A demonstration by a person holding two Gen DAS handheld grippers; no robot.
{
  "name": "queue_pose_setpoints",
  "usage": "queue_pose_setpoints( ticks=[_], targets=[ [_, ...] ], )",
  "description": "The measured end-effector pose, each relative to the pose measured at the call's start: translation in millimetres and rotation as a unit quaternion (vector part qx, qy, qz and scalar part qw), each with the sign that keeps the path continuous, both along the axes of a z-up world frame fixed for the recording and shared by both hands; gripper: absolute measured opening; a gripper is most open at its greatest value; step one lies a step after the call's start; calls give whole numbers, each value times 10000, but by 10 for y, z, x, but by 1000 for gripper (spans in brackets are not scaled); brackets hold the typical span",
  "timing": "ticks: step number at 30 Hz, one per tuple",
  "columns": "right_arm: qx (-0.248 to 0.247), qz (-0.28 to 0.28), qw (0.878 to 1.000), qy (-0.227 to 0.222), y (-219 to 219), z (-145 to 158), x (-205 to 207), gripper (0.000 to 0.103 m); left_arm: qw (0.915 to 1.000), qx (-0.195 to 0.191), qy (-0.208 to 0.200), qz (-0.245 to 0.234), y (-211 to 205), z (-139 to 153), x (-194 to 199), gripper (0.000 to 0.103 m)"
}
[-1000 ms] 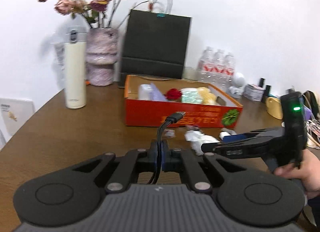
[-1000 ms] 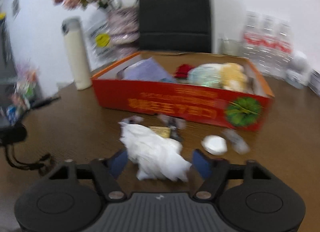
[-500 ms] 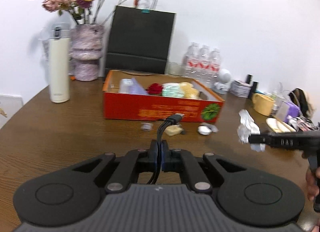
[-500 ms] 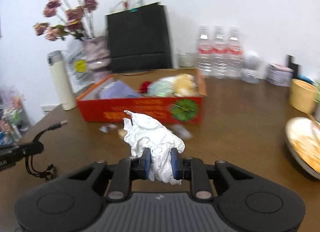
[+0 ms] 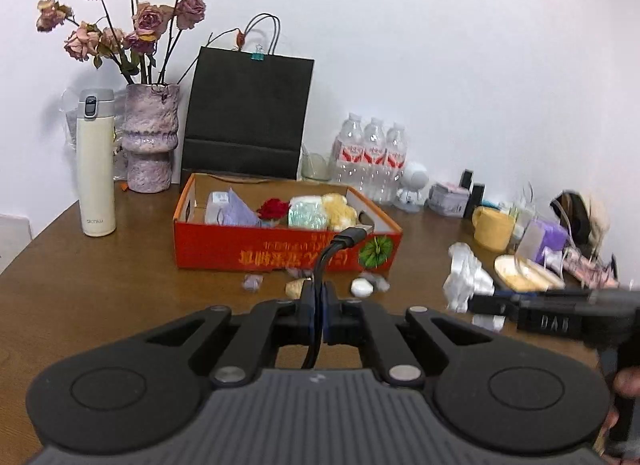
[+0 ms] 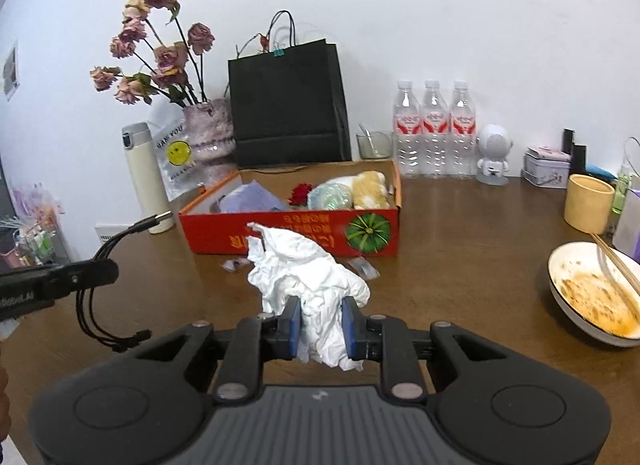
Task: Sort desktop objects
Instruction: 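Carry cable and crumpled paper into the box and open both tools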
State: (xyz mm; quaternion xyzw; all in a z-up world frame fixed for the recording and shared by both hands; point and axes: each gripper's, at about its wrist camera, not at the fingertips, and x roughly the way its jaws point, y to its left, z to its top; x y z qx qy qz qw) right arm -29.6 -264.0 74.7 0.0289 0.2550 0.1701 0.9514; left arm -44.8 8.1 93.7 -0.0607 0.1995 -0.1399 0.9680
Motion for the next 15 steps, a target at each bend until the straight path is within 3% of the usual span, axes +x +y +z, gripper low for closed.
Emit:
queue_pose_setpoints(
  ticks=[4, 9, 11, 13, 15],
  targets=[
    [-31, 118, 9998, -170, 98, 172, 257, 20, 9993, -183, -307, -62, 171, 385, 392, 4],
    [35, 236, 9990, -378, 259, 458, 818, 20, 9978, -302, -586, 17, 338, 800, 1164, 4],
    [18, 272, 9988, -416, 329, 530, 1051, 20, 9978, -478, -453, -11, 450, 874, 1473, 4],
    [8, 327, 9986, -427, 398, 571, 1273, 21, 9956, -932, -47, -14, 628, 869, 1887, 4],
    [14, 394, 9985, -368, 465, 568, 1507, 21, 9858, -1592, 522, 72, 768, 757, 2282, 3]
  ],
)
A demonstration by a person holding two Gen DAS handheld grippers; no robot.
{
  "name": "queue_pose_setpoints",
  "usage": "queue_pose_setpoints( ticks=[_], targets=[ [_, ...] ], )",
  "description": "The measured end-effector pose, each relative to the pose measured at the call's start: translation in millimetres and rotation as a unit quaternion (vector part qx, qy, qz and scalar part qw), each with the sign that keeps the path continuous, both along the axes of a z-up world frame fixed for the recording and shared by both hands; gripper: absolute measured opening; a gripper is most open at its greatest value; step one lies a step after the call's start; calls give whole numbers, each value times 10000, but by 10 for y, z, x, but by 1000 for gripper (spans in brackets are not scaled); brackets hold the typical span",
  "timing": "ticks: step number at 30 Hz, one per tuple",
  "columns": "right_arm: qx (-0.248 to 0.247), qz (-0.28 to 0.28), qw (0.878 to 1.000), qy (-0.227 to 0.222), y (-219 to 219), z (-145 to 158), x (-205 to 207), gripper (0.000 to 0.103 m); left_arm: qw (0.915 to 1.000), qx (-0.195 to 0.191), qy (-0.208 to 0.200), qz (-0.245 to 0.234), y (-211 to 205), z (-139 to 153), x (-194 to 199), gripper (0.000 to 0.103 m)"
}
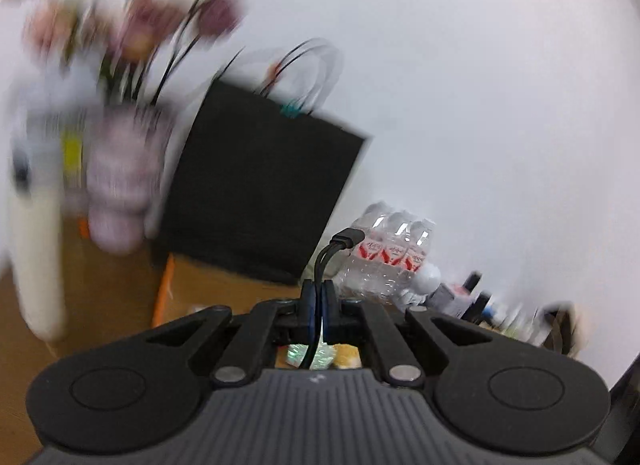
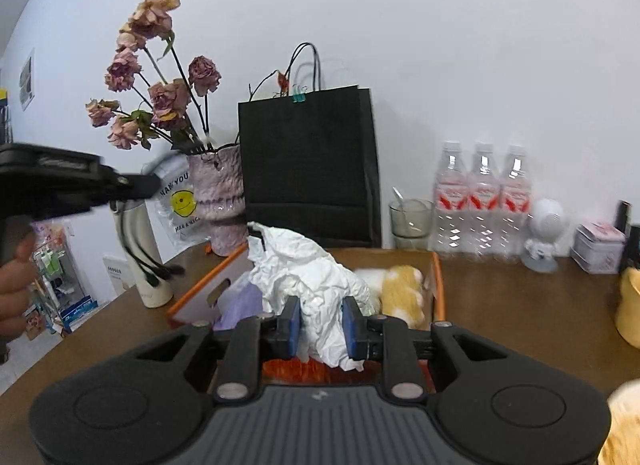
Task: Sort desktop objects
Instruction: 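Carry cable and crumpled paper into the box and open both tools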
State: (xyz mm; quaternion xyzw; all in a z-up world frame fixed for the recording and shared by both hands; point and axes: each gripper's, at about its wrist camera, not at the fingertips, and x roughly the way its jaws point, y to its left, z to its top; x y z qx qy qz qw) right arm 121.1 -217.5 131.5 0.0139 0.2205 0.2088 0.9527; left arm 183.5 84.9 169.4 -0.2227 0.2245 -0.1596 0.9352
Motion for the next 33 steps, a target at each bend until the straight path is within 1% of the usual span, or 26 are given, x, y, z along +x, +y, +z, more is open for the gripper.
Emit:
queue_pose_setpoints(
  ticks=[1, 2, 3, 4, 6, 8, 9, 10, 12, 13, 15, 16, 18, 19, 20, 21, 22, 23, 25, 27, 28, 30, 32, 33],
  targets=[
    [-7, 30, 10000, 76, 40, -19, 137, 21, 9996, -209, 202, -47, 28, -58, 157, 3],
    [-9, 43, 9999, 155, 80, -46, 254, 21, 9982, -397, 403, -211, 24, -134, 347, 3],
    [-20, 61, 9997, 254, 127, -79, 384, 21, 9965, -489, 613, -298, 9, -220, 520, 3],
    [-40, 101, 9993, 354, 172, -116, 512, 21, 9955, -451, 761, -336, -5, -298, 670, 3],
    [-114, 170, 9984, 536, 274, -203, 770, 21, 9946, -114, 957, -381, 13, -475, 972, 4],
    [-190, 214, 9970, 725, 365, -300, 1023, 21, 9914, 184, 1292, -97, 127, -683, 1239, 4],
    [-237, 226, 9960, 827, 406, -353, 1141, 21, 9895, 446, 1372, 118, 184, -764, 1334, 4],
    [-267, 229, 9953, 898, 446, -398, 1247, 21, 9869, 814, 1376, 221, 209, -815, 1405, 5],
    [-336, 247, 9937, 1037, 536, -480, 1446, 21, 9825, 1234, 1363, 297, 231, -866, 1465, 7],
    [-366, 249, 9928, 1110, 585, -517, 1538, 21, 9795, 1466, 1358, 269, 214, -880, 1501, 9],
    [-364, 272, 9909, 1270, 683, -582, 1706, 21, 9703, 2029, 1306, 162, 117, -919, 1579, 16],
    [-331, 291, 9896, 1370, 733, -611, 1797, 21, 9668, 2222, 1258, 62, 51, -946, 1611, 20],
    [-276, 350, 9874, 1518, 854, -635, 1991, 21, 9632, 2373, 1265, -21, -21, -950, 1636, 27],
    [-255, 395, 9865, 1570, 905, -636, 2088, 21, 9638, 2361, 1239, -34, -54, -917, 1634, 35],
    [-260, 422, 9857, 1611, 961, -636, 2182, 21, 9660, 2310, 1163, -29, -63, -879, 1616, 47],
    [-290, 435, 9851, 1637, 1022, -638, 2272, 21, 9691, 2243, 1021, 6, -70, -822, 1571, 56],
    [-301, 469, 9837, 1709, 1081, -648, 2364, 22, 9702, 2248, 892, 111, -79, -757, 1546, 77],
    [-317, 531, 9815, 1810, 1137, -669, 2447, 25, 9690, 2349, 735, 234, -92, -693, 1501, 81],
    [-255, 639, 9750, 2115, 1235, -736, 2622, 37, 9654, 2521, 594, 291, -97, -621, 1457, 80],
    [-119, 772, 9665, 2444, 1306, -810, 2722, 44, 9662, 2489, 635, 233, -87, -571, 1430, 80],
    [-111, 702, 9665, 2468, 1321, -811, 2727, 44, 9669, 2459, 645, 223, -74, -550, 1399, 80],
    [-231, 571, 9720, 2269, 1318, -738, 2648, 44, 9668, 2458, 657, 232, -49, -514, 1333, 80],
    [-217, 590, 9726, 2239, 1251, -645, 2561, 49, 9655, 2493, 702, 281, -32, -486, 1279, 80],
    [-237, 556, 9724, 2252, 1191, -594, 2518, 55, 9649, 2500, 743, 322, -28, -478, 1264, 80]
  ],
)
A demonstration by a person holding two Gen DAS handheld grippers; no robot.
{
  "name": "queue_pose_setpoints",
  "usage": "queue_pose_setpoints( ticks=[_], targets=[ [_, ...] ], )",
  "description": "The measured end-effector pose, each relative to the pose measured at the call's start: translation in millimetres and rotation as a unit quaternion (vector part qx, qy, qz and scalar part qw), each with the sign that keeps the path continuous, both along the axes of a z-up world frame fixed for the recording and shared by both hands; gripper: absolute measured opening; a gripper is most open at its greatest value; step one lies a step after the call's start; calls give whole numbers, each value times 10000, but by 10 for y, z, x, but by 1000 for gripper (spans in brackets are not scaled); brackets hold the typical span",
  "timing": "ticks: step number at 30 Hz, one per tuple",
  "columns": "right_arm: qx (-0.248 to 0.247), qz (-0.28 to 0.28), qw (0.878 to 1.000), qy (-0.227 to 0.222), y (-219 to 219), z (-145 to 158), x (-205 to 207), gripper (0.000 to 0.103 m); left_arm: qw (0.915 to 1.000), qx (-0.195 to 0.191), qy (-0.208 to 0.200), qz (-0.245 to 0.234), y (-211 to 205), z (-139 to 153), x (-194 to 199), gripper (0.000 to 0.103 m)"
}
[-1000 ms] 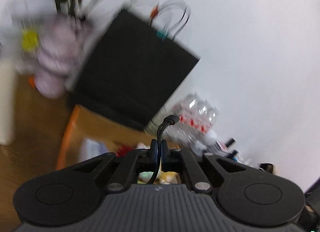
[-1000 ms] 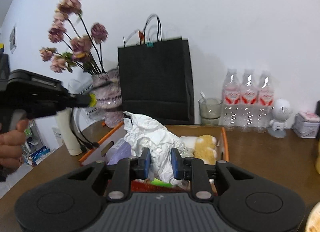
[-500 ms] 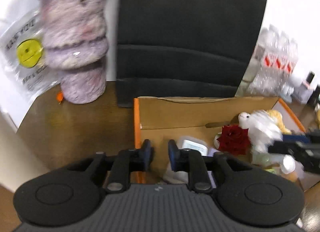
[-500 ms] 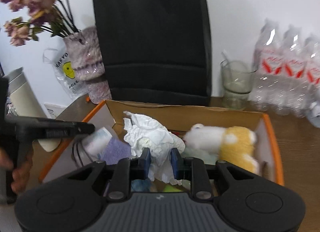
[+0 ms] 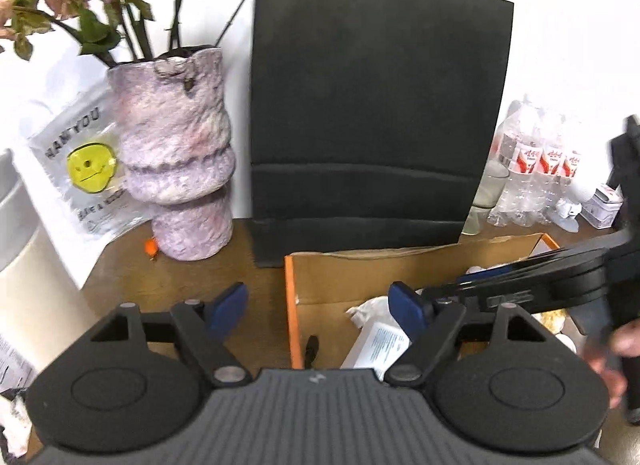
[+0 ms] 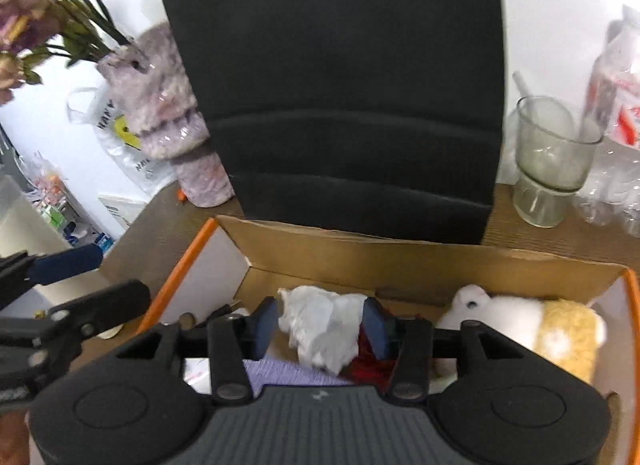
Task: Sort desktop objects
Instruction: 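Carry cable and crumpled paper into the box and open both tools, then withdraw both tools from the box back over the table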
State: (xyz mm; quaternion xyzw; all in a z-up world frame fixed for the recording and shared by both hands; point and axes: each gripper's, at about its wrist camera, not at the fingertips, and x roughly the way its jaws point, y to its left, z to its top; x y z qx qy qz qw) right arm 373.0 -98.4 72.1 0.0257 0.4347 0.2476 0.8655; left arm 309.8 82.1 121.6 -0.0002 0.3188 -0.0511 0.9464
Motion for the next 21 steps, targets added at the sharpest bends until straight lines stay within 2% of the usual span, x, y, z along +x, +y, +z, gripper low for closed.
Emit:
queue_pose_setpoints(
  ticks=[1, 4, 5, 8, 14, 18, 21],
  targets=[
    [-68, -83, 9999, -18, -71, 54, -53, 62, 10000, -10, 47, 67, 12, 0, -15, 80],
    [-391, -490, 9980, -48, -314, 199, -182, 74, 9993, -304, 198, 128, 21, 44, -111, 93],
    [-451, -633, 9970, 17, -411, 241, -229, 75, 9987, -403, 286, 127, 24, 56, -138, 98],
    [-380, -845, 9953, 287, -655, 387, -358, 78, 9969, -465, 613, 183, -23, 109, -254, 102],
    [-579, -1028, 9926, 284, -908, 729, -786, 86, 9943, -450, 864, 432, -124, 330, -536, 103],
    [-780, -1020, 9916, 122, -969, 822, -1098, 92, 9957, -205, 772, 458, -250, 386, -760, 103],
    [-721, -905, 9933, -67, -1024, 814, -1328, 92, 9962, -23, 674, 545, -345, 353, -923, 103]
  ],
)
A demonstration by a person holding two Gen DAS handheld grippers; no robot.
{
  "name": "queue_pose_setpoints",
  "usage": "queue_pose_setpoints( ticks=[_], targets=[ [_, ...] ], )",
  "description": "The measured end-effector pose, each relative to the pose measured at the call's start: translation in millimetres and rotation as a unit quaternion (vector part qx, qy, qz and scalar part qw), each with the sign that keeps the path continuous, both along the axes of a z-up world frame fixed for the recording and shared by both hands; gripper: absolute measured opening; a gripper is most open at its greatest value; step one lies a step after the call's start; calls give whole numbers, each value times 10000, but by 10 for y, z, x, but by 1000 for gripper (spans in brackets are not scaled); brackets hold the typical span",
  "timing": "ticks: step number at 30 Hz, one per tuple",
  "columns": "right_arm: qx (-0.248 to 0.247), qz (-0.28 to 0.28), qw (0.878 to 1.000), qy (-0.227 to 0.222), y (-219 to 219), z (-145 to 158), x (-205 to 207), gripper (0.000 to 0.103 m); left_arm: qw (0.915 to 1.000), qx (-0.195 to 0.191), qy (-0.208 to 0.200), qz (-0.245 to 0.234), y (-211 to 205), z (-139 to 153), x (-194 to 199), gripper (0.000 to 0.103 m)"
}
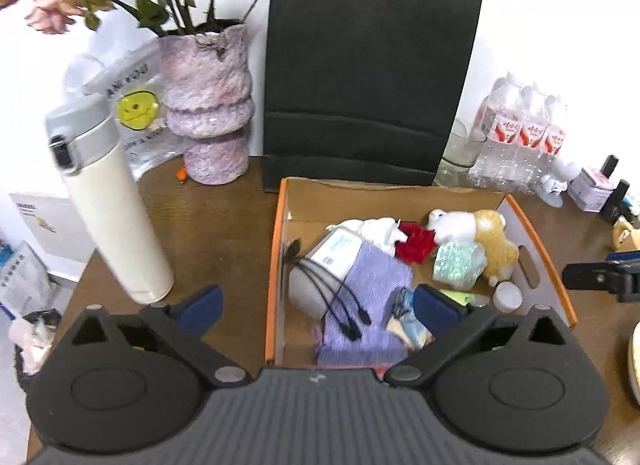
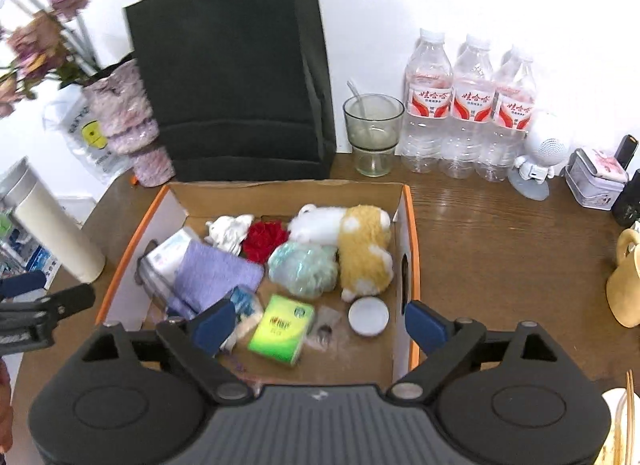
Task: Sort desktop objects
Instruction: 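Withdraw both tools from the box back over the table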
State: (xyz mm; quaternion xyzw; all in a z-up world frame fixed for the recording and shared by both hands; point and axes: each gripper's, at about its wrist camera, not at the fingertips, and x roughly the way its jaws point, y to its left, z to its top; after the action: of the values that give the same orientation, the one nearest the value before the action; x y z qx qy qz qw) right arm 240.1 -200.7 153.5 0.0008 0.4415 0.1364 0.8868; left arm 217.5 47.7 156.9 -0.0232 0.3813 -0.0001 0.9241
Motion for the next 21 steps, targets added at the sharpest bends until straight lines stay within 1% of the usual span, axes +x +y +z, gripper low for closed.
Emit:
queue_pose_setpoints(
  ticks=[1, 4, 5, 6, 7, 8, 9, 11, 13, 16, 17, 19, 21],
  targets=[
    [42, 41, 9999, -91, -17, -9, -68, 92, 10000, 36, -66, 20, -31, -6, -62, 103],
    [176, 69, 9979, -625, -58, -4, -280, 92, 9978, 30, -667, -7, -124, -5, -319, 103],
    [208, 37, 9960, -867, -69, -9, -370, 92, 9946, 35, -1027, -113, -153, -13, -441, 103],
    [245, 44, 9933, -1131, -70, -24, -464, 92, 9912, 9, -1300, -233, -181, -26, -527, 103],
    [266, 104, 9904, -1353, -68, -50, -552, 92, 9873, -39, -1542, -377, -202, -48, -615, 103],
    [264, 136, 9881, -1506, -57, -76, -612, 92, 9855, -39, -1644, -429, -232, -77, -679, 103],
    [270, 178, 9860, -1639, -55, -111, -670, 92, 9849, -10, -1683, -401, -262, -99, -718, 103],
    [268, 228, 9836, -1767, -27, -168, -745, 92, 9844, 35, -1722, -368, -308, -131, -762, 103],
    [292, 239, 9827, -1812, -17, -202, -784, 92, 9849, 25, -1698, -346, -330, -146, -782, 103],
    [381, 221, 9821, -1834, -26, -233, -832, 92, 9838, 128, -1759, -328, -353, -154, -841, 103],
    [385, 193, 9828, -1796, -28, -252, -859, 92, 9831, 161, -1792, -331, -358, -160, -884, 103],
    [379, -80, 9888, -1444, -53, -288, -979, 92, 9829, 129, -1811, -293, -328, -214, -1058, 103],
    [670, -35, 9877, -1413, -129, -378, -1253, 92, 9839, -175, -1752, -301, -302, -342, -1335, 103]
  ],
)
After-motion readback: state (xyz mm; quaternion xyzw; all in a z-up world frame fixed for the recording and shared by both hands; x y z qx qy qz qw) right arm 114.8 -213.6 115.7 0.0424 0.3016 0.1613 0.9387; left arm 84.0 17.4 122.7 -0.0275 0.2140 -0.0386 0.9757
